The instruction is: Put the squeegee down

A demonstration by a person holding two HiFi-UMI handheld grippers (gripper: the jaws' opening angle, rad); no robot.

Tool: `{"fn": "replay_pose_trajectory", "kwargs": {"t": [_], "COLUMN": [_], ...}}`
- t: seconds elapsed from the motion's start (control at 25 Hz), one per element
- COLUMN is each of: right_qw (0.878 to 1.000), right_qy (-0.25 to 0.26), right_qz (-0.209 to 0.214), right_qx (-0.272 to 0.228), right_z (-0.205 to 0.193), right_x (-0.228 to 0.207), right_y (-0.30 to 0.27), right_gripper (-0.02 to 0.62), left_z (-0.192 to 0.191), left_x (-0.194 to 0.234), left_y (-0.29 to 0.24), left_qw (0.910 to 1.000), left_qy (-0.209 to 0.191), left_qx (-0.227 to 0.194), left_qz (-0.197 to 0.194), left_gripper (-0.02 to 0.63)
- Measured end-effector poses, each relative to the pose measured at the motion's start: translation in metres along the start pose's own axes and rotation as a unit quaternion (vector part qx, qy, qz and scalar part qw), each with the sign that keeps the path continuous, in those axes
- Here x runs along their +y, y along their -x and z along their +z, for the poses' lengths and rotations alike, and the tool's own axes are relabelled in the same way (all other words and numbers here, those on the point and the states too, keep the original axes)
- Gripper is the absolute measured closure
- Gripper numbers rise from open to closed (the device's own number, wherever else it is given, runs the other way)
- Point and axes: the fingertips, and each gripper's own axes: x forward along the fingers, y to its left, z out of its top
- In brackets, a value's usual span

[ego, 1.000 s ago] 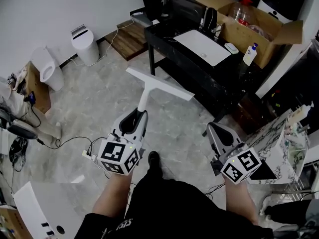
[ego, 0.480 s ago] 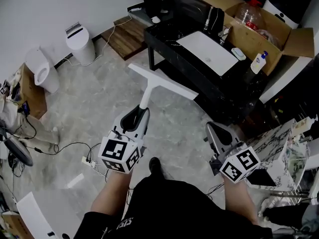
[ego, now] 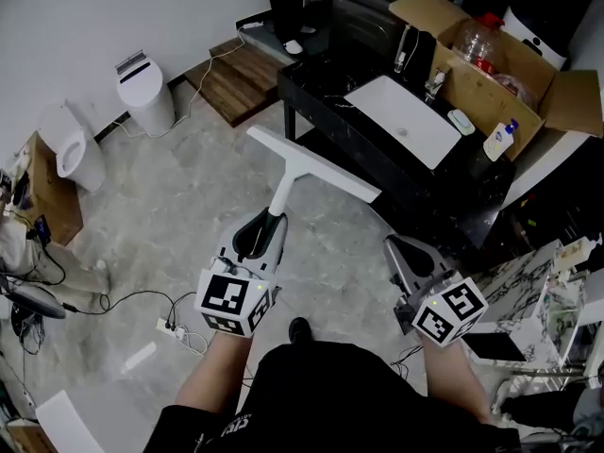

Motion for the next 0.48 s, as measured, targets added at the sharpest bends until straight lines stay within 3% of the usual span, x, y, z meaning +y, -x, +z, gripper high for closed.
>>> {"fn": "replay_pose_trajectory", "kwargs": {"t": [0.48], "right_qw": [1.0], "right_qy": [0.012], "right_qz": [0.016], "right_qx": [0.007], "right_z": [0.008], "right_x": [0.009], "right_y": [-0.075], "right_gripper": [0.591], "left_z": [0.0], "left_x": [0.073], "left_y": [-0.009], "left_qw": [0.9997], "left_qy": [0.02], "left_qx": [-0.012], "left_qz": [0.013], "left_gripper": [0.502]}}
